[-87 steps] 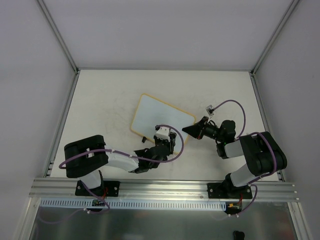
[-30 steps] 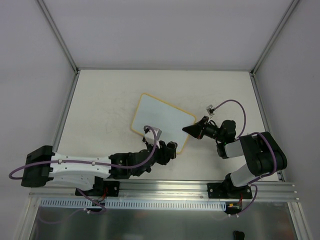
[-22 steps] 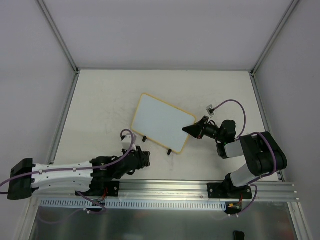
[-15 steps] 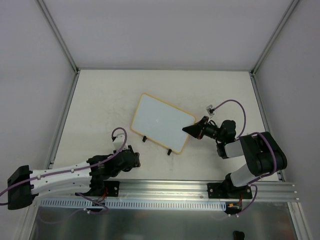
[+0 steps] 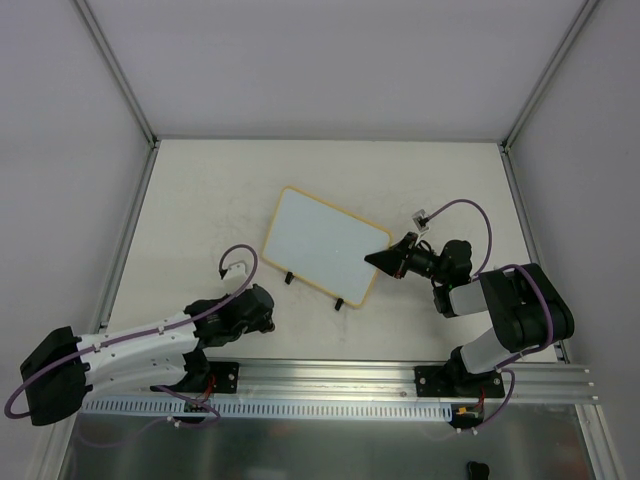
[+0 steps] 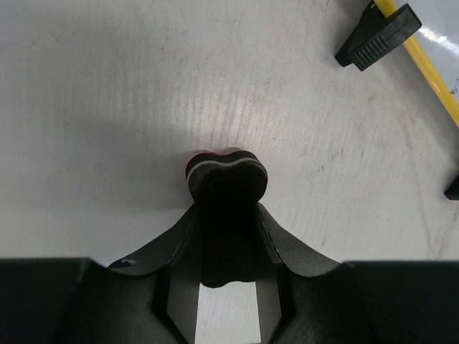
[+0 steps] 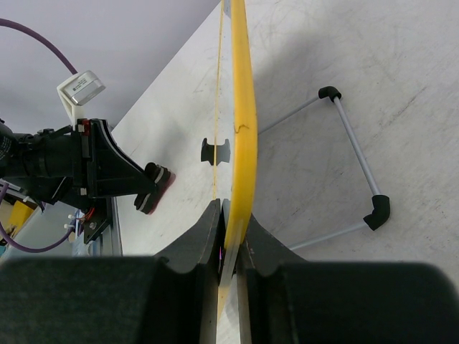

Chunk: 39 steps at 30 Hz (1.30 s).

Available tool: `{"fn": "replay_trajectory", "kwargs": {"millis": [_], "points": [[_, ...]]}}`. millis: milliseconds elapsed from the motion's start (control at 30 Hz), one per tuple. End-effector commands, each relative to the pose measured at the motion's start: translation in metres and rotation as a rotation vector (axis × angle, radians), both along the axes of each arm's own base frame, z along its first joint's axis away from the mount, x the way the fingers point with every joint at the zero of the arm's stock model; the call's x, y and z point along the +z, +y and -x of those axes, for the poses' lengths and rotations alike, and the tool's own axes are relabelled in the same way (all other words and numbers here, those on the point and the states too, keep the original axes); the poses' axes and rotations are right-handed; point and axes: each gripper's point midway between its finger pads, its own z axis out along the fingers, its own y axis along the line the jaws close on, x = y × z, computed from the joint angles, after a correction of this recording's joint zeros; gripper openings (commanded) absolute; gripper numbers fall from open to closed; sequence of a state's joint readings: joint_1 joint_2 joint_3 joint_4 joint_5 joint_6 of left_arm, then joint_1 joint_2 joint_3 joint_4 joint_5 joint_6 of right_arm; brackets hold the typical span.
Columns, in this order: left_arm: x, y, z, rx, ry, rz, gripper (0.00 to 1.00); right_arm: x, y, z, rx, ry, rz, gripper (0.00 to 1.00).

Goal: Erase the whiteboard

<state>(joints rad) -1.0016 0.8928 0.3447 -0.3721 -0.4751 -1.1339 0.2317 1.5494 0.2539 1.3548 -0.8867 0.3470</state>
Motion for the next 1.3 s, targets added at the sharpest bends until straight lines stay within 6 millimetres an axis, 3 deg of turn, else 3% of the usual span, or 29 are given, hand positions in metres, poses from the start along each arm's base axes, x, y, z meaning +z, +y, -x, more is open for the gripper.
{"fn": "replay_trajectory", "kwargs": {"millis": [0,233,533,633,733,1200,1267], "points": [[-0.005,0.018,0.005,0.003,0.009,-0.05,0.35,0.027,0.006,0.002,0.06,-0.268,0.003,0.0],[-0.01,0.02,0.01,0.005,0.027,-0.035,0.51,0.026,0.006,0.002,0.062,-0.266,0.003,0.0],[-0.007,0.018,0.009,0.004,0.019,-0.02,0.56,0.027,0.006,0.001,0.058,-0.275,0.005,0.07],[-0.004,0.017,0.007,-0.009,0.005,-0.02,0.56,0.027,0.006,0.002,0.06,-0.279,0.006,0.15],[-0.002,0.016,0.006,-0.014,0.004,-0.021,0.57,0.029,0.007,0.003,0.067,-0.287,0.005,0.35],[-0.001,0.016,0.007,-0.014,-0.004,-0.005,0.56,0.032,0.005,0.006,0.063,-0.311,0.008,0.53],[0.0,0.016,0.007,-0.012,-0.007,-0.001,0.57,0.033,0.003,0.005,0.051,-0.312,0.009,0.62]]}}
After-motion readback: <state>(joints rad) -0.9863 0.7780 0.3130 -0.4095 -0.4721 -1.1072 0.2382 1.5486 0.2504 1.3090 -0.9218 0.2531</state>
